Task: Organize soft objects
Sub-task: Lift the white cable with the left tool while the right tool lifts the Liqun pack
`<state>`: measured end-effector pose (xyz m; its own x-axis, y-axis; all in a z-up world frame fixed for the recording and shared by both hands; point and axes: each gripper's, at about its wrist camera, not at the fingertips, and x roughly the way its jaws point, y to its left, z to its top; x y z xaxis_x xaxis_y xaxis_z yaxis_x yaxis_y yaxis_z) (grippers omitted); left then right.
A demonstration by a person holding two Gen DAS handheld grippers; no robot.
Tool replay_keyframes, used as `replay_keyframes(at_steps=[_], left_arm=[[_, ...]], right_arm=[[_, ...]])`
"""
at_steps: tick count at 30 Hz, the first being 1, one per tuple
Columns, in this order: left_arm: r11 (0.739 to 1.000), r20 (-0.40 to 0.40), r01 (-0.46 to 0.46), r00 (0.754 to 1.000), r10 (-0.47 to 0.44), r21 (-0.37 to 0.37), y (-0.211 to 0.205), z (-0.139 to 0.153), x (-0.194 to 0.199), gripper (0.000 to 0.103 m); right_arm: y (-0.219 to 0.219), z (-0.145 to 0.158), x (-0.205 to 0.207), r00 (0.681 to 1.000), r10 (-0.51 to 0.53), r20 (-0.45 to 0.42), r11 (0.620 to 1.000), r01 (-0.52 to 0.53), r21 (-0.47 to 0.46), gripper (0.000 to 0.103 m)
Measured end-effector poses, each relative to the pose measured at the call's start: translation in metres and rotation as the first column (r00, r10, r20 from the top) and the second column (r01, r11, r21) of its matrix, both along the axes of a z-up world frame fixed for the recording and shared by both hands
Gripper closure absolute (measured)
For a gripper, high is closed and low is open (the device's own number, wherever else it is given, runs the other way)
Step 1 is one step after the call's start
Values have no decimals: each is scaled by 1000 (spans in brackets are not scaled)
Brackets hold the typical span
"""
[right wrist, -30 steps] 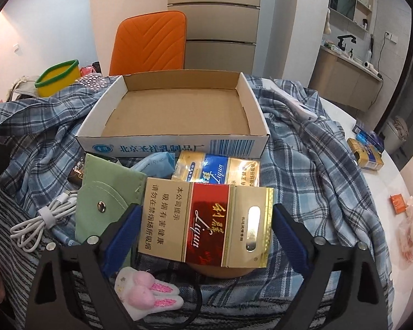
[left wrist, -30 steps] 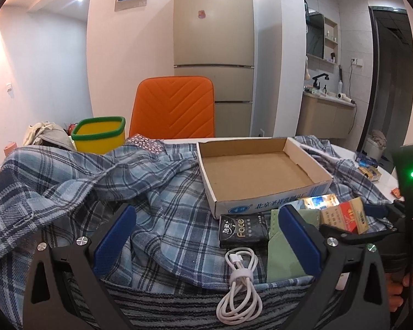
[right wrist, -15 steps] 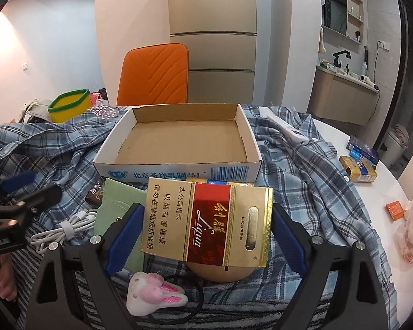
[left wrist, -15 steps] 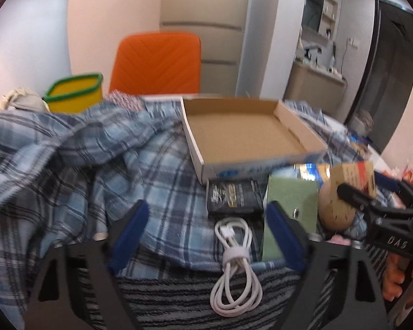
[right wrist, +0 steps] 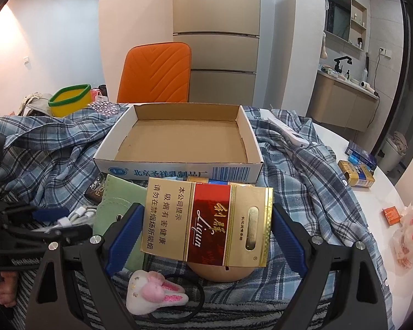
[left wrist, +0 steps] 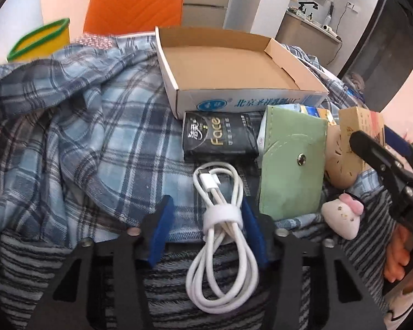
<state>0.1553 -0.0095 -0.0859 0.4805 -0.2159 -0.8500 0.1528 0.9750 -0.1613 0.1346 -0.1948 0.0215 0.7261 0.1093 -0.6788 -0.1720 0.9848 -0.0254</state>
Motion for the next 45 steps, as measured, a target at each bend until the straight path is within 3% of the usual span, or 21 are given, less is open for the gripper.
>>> replay_keyframes(at_steps=[3, 11, 14, 17, 22, 28, 34, 36, 41, 45], left_arm=[[1000, 20, 5, 1000, -4, -16, 1, 3, -1, 80], [1000, 204, 0, 979, 3, -11, 3, 29, -14, 80], [1000, 327, -5, 945, 7, -7, 2, 46, -27, 80], [1000, 447, -13, 895, 11, 0, 0, 61, -40, 80], [1000, 568, -3, 823, 12, -17, 0, 76, -57, 80], [1000, 606, -18, 795, 27, -21, 2, 79, -60, 80], [999, 626, -49, 779, 45, -11, 1, 90, -77, 80], [998, 626, -46, 778, 56, -32, 1, 100, -84, 80], [997, 681, -74, 730, 47, 12, -6, 129, -91, 80], [997, 716, -78, 695, 69, -20, -4, 158, -88, 80]], right_arm=[[-1, 0, 0, 1000, -2, 1, 1000, 2, 3, 11], [3, 7, -12, 997, 10, 71, 1000, -9, -16, 11], [6, 12, -18, 994, 28, 109, 1000, -27, -13, 11], [6, 18, -24, 988, 43, 149, 999, -45, 5, 11], [5, 26, -33, 977, 51, 206, 998, -58, 29, 11], [8, 32, -44, 960, 67, 271, 997, -77, 26, 11], [3, 40, -49, 961, 67, 270, 995, -85, 55, 11], [-1, 50, -54, 956, 68, 284, 994, -89, 63, 11], [-6, 87, -69, 926, 55, 373, 996, -77, 43, 11], [-12, 133, -90, 873, 37, 487, 995, -76, 62, 11]])
